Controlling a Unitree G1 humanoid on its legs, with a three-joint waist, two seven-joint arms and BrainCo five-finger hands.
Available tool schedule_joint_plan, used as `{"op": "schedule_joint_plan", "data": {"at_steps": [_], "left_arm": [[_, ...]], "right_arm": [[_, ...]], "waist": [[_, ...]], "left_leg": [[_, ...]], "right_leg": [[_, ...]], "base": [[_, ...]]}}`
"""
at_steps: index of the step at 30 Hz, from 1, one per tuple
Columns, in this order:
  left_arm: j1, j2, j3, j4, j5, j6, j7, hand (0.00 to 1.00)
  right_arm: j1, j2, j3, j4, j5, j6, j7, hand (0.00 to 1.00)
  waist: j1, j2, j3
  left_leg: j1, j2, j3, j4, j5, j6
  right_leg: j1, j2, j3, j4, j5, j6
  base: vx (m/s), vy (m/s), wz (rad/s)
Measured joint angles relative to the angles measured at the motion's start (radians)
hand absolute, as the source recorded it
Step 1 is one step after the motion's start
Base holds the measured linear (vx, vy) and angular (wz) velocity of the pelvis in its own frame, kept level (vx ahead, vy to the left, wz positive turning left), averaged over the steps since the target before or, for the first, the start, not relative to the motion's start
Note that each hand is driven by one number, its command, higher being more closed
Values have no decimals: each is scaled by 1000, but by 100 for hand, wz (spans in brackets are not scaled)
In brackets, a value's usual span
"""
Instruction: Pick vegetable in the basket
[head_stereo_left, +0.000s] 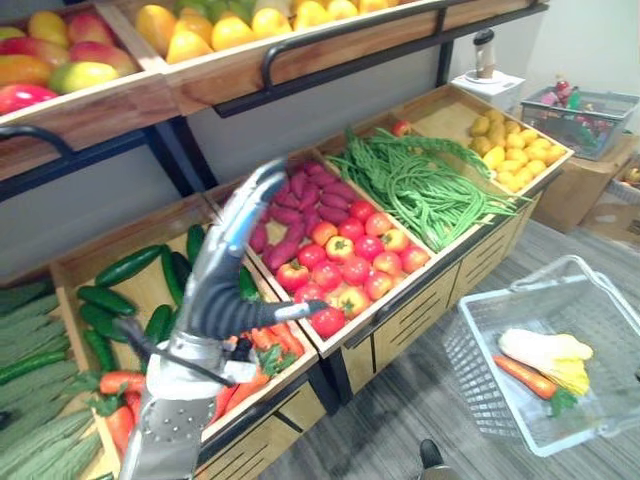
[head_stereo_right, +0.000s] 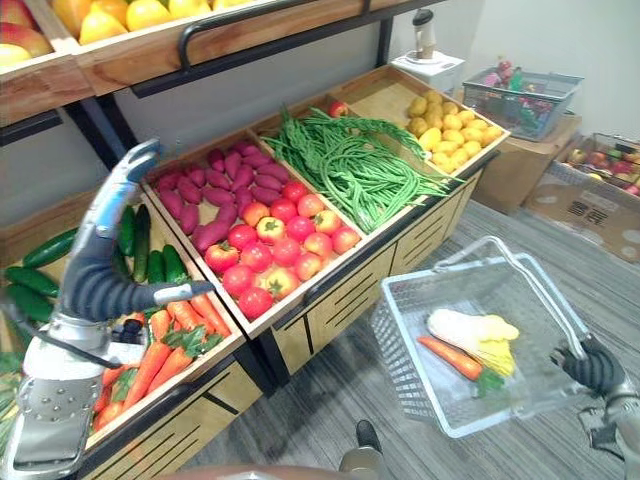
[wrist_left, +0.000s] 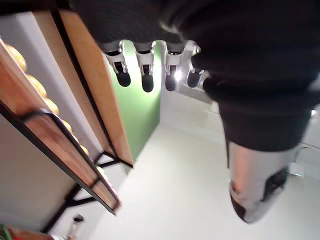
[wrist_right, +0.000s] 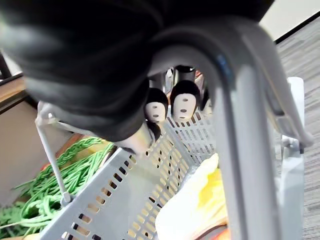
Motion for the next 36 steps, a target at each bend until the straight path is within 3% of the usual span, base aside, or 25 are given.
{"op": "schedule_joint_plan", "data": {"at_steps": [7, 11, 14, 16, 18, 24, 25, 26, 27, 31, 34, 36], "left_arm": [[54, -175, 163, 94, 37, 60, 67, 0], [64, -271, 275, 200, 65, 115, 132, 0], [93, -308, 331, 257, 66, 155, 180, 0], [102, -325, 354, 291, 67, 181, 228, 0], [127, -335, 380, 316, 69, 217, 312, 0], [130, -336, 476, 463, 69, 257, 475, 0], [126, -335, 489, 493, 66, 259, 490, 0], [109, -332, 518, 569, 62, 262, 506, 0], [109, -344, 535, 623, 31, 272, 527, 0], [103, -329, 640, 913, -49, 291, 524, 0], [83, -299, 716, 1245, -186, 312, 450, 0], [84, -293, 724, 1372, -219, 333, 389, 0]], "right_arm": [[22, 187, -129, 88, -11, 24, -94, 100], [11, 324, -235, 272, -13, 45, -187, 100], [-5, 400, -260, 367, -36, 75, -239, 100], [-6, 457, -263, 409, -42, 88, -263, 100], [-4, 543, -252, 431, -48, 112, -303, 100], [-2, 618, -210, 427, -29, 124, -347, 100], [0, 623, -207, 428, -29, 124, -350, 100], [13, 639, -187, 435, -27, 123, -359, 100], [19, 638, -169, 431, -27, 121, -371, 100], [6, 650, -135, 456, -28, 120, -387, 100], [-26, 648, -141, 477, -28, 126, -389, 100], [-46, 634, -149, 506, -28, 128, -389, 100]], "waist": [[28, -2, -41], [59, 0, -48], [99, 1, -51], [110, 1, -52], [129, -7, -56], [134, -15, -64], [134, -22, -67], [140, -62, -86], [165, -62, -85], [165, -75, -102], [163, -72, -102], [162, -76, -98]], "left_leg": [[-99, -1, -155, 0, 32, 23], [-190, -1, -320, -1, 58, 33], [-227, 0, -393, -1, 76, 39], [-243, -2, -438, -1, 88, 43], [-251, -1, -461, -1, 95, 49], [-258, -6, -460, -1, 89, 46], [-262, -9, -454, -1, 74, 33], [-270, -34, -445, 41, 73, 50], [-259, -44, -455, 102, 39, 80], [-222, -72, -459, 10, 49, 90], [-216, -79, -462, 2, 50, 89], [-217, -79, -470, 2, 50, 89]], "right_leg": [[16, -35, -139, -11, -6, -9], [41, -54, -289, -12, -26, -18], [63, -55, -363, -12, -33, -21], [90, -58, -418, -13, -40, -22], [119, -61, -465, -12, -48, -22], [163, -74, -538, -27, -50, -21], [171, -79, -549, -35, -50, -21], [174, -119, -568, -54, -50, -21], [186, -120, -576, -53, -49, -20], [208, -141, -603, -53, -44, -17], [207, -141, -606, -47, -51, -23], [207, -139, -608, -48, -58, -28]], "base": [[-21, -22, 61], [-44, -20, 98], [-21, -12, 82], [-6, -1, 74], [-7, 14, 56], [-8, 17, 32], [10, 60, 41], [102, 67, 18], [119, 69, 14], [52, 37, 19], [21, 2, 1], [42, -23, 4]]}}
